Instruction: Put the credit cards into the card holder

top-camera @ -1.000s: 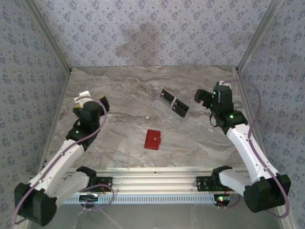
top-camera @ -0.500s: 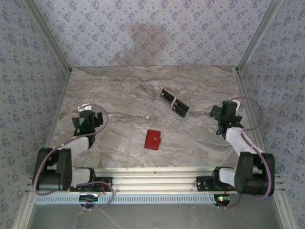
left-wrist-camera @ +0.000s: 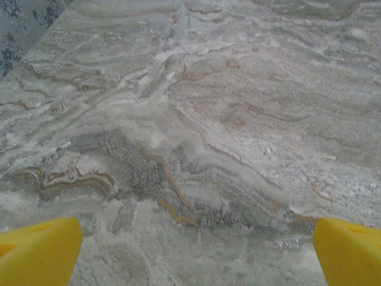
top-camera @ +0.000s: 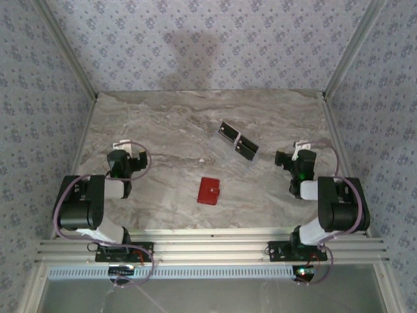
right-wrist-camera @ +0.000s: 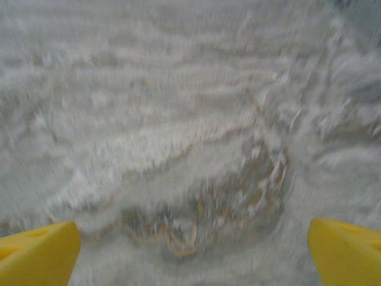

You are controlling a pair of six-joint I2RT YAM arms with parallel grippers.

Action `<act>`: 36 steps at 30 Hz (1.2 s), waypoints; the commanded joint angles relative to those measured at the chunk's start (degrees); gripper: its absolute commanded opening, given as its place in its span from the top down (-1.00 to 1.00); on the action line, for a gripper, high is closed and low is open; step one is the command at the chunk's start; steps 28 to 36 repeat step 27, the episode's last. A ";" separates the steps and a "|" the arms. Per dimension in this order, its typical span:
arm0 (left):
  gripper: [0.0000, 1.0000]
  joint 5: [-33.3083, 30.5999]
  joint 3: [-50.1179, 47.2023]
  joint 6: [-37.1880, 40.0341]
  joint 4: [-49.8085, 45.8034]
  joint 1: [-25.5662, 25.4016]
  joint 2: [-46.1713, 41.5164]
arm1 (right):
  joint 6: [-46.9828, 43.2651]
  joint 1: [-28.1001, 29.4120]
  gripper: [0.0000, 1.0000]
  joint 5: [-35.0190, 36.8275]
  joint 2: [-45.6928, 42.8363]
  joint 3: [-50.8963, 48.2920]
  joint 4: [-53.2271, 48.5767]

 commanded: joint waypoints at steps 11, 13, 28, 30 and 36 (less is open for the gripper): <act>-0.99 5.51 2.30 -0.77 0.97 1.70 0.04 | -3.82 2.24 -1.00 1.26 -0.07 1.52 4.26; -1.00 5.51 2.35 -0.84 0.95 1.74 0.09 | -3.73 2.16 -1.00 0.79 -0.08 1.70 4.11; -1.00 5.25 1.85 -0.44 1.71 1.54 -0.19 | -3.51 1.38 -1.00 -0.86 -0.05 1.81 3.57; -1.00 5.25 1.85 -0.44 1.71 1.54 -0.19 | -3.51 1.38 -1.00 -0.86 -0.05 1.81 3.57; -1.00 5.25 1.85 -0.44 1.71 1.54 -0.19 | -3.51 1.38 -1.00 -0.86 -0.05 1.81 3.57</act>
